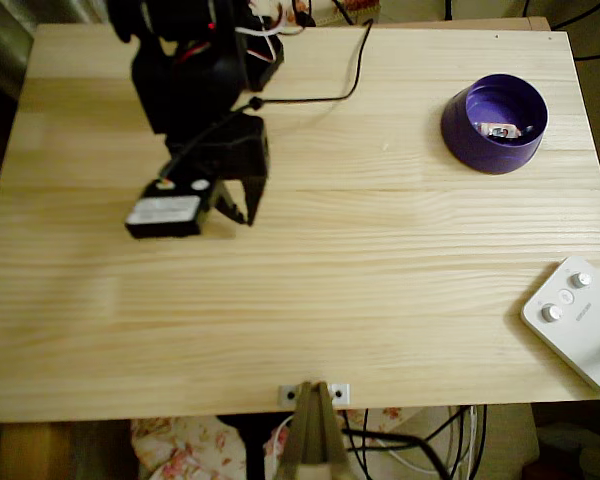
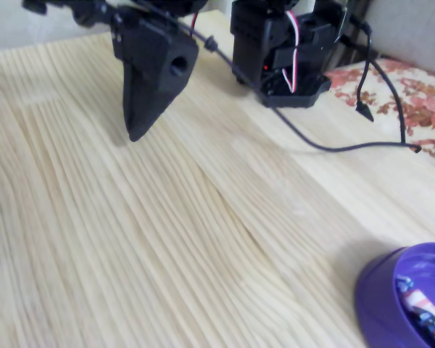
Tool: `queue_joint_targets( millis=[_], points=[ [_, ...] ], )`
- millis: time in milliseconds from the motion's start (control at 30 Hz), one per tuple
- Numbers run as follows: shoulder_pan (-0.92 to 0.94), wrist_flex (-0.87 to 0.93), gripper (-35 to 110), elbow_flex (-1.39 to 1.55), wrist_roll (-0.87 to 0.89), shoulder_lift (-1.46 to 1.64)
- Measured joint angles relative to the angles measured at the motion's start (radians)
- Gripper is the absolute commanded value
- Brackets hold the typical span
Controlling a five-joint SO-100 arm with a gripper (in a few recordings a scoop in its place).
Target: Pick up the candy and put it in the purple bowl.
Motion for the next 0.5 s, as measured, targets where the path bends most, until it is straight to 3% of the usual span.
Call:
queue_joint_targets(
  millis=[300,500],
  points=[
    [0.120,-0.051,-1,0.242,-0.041,0.344],
    [0.118,0.160,-1,0.362,-0.048,0.746]
  ],
)
